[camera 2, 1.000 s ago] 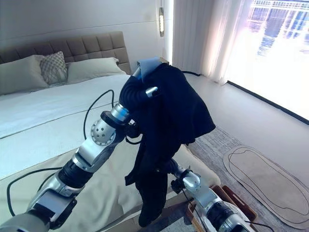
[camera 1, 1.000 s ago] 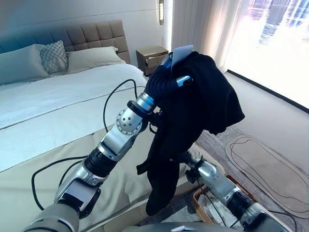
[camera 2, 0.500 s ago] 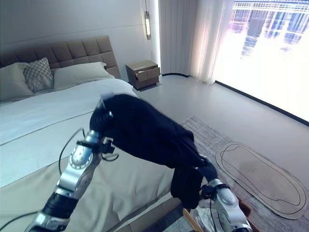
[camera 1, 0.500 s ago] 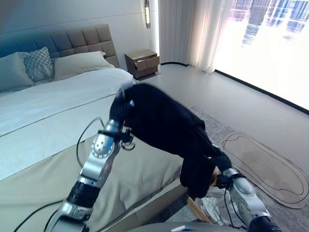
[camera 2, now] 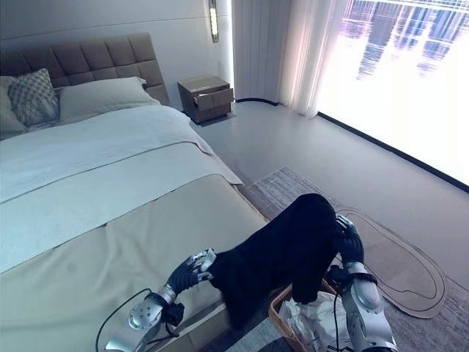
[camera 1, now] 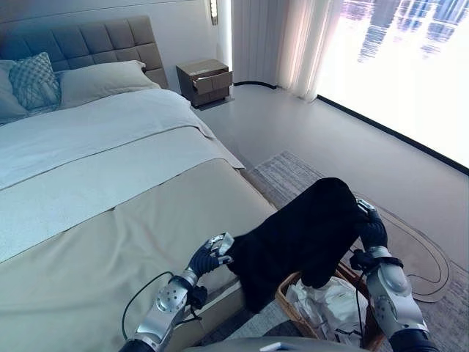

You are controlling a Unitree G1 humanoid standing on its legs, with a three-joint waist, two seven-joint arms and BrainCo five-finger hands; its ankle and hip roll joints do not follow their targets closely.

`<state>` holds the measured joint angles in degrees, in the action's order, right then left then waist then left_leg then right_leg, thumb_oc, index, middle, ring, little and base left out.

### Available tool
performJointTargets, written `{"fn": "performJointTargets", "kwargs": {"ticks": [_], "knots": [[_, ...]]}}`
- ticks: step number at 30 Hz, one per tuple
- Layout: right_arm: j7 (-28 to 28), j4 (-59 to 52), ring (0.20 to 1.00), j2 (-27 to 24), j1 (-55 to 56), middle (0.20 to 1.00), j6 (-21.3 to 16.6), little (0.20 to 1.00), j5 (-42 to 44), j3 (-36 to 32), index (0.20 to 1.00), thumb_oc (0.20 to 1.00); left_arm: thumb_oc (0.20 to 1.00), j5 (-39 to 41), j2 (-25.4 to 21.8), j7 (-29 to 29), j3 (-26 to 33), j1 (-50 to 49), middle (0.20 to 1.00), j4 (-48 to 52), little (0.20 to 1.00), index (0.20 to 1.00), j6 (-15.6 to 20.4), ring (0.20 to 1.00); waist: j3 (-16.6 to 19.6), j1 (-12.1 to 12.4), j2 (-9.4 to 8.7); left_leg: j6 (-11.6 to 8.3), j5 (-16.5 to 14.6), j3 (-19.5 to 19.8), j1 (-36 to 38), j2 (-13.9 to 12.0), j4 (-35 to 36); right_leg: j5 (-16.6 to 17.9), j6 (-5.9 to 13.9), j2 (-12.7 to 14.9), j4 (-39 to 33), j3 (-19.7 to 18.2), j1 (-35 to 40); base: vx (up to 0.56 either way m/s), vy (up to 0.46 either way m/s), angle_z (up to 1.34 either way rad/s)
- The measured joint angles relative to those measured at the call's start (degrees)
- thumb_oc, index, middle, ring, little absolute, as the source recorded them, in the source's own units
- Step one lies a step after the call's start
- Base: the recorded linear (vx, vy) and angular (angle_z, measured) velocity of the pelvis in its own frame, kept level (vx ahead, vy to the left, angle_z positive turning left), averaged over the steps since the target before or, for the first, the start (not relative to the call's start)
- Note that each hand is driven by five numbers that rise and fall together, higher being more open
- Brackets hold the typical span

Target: Pick up clothes into the bucket

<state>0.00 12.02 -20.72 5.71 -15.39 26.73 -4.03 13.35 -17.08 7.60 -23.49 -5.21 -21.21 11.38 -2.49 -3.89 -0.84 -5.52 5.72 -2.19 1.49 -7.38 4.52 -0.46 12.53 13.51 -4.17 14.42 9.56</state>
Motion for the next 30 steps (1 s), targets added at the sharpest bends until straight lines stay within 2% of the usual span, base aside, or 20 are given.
{"fn": "performJointTargets", "kwargs": {"ticks": [3,7,14,22,23,27,29,30], "knots": [[-1.43,-0.61,0.200,-0.03,0.00,0.200,-0.18,0.200,2.21,-2.54,0.200,0.200,1.000,5.41,-0.05,2.17,0.05,-0.03,1.000,0.04,1.000,1.000,-1.14,1.000,-0.03,-0.02,0.05,-0.13,-0.10,-0.64,-0.04,-0.07,0.03,0.10,-0.10,0.01,0.02,-0.75,-0.62,-0.01,0.008,-0.11],[-3.46,-0.60,0.200,-0.12,-0.04,0.200,-0.54,0.200,3.32,-6.98,0.200,0.200,1.000,6.76,-2.71,4.94,0.22,-0.46,1.000,0.54,1.000,1.000,-1.34,1.000,-0.34,-0.11,0.05,-0.19,-0.15,-1.05,-0.09,-0.07,0.12,0.19,-0.09,0.07,-0.04,-1.30,-1.04,0.01,0.012,-0.07],[-6.76,-0.12,0.200,-0.32,-0.06,0.200,-3.21,0.200,4.46,-13.92,0.200,0.200,1.000,15.20,-3.45,6.94,10.22,-5.64,1.000,2.66,1.000,1.000,-0.96,1.000,-1.92,-0.13,-0.58,-0.35,-0.29,-2.50,0.04,-0.18,0.20,0.36,-0.10,0.14,0.00,-2.64,-2.04,0.00,0.007,-0.10],[-8.15,3.91,0.200,-0.16,1.68,0.200,-4.09,0.200,4.25,-15.54,0.200,0.200,1.000,17.31,-2.25,6.24,15.00,-7.07,1.000,6.53,1.000,1.000,-0.11,1.000,-2.90,-0.23,-0.49,-0.53,-0.44,-2.73,-0.01,-0.20,-0.05,0.42,-0.05,0.20,0.07,-2.96,-2.25,-0.01,-0.005,-0.01],[-8.19,4.46,0.200,-0.06,2.27,0.200,-4.10,0.200,4.23,-15.53,0.200,0.200,1.000,17.47,-1.71,5.65,16.42,-7.02,1.000,7.51,1.000,1.000,1.21,1.000,-3.32,-0.09,-0.23,-0.53,-0.44,-2.74,-0.11,-0.19,-0.08,0.42,-0.05,0.21,0.12,-2.99,-2.38,-0.06,-0.010,-0.03],[-8.36,6.80,0.200,0.00,2.32,0.200,-4.21,0.200,2.84,-15.43,0.200,0.200,1.000,17.17,-3.18,4.27,15.71,-7.01,1.000,13.26,1.000,1.000,1.96,1.000,-5.16,-0.46,1.45,-0.52,-0.49,-3.78,-1.38,-0.08,-1.15,0.36,0.00,0.64,1.84,-4.53,-4.87,-0.14,0.049,-0.13],[-9.02,6.85,0.200,-0.02,1.65,0.200,-4.04,0.200,1.09,-15.34,0.200,0.200,1.000,17.22,-3.85,4.23,15.44,-6.53,1.000,16.45,1.000,1.000,3.48,1.000,-7.10,-1.59,2.67,-0.47,-0.67,-3.76,-3.53,0.34,-3.13,0.34,0.00,1.17,3.93,-5.15,-7.26,-0.25,0.092,-0.10],[-9.41,6.90,0.200,-0.26,-0.24,0.200,-3.89,0.200,0.35,-15.32,0.200,0.200,1.000,17.30,-3.84,4.09,15.21,-5.14,1.000,17.40,1.000,1.000,4.60,1.000,-9.40,-1.80,3.65,-0.24,-0.84,-3.91,-6.10,0.84,-5.75,0.04,0.15,2.09,6.98,-6.34,-10.13,-0.26,0.063,-0.12]]}}
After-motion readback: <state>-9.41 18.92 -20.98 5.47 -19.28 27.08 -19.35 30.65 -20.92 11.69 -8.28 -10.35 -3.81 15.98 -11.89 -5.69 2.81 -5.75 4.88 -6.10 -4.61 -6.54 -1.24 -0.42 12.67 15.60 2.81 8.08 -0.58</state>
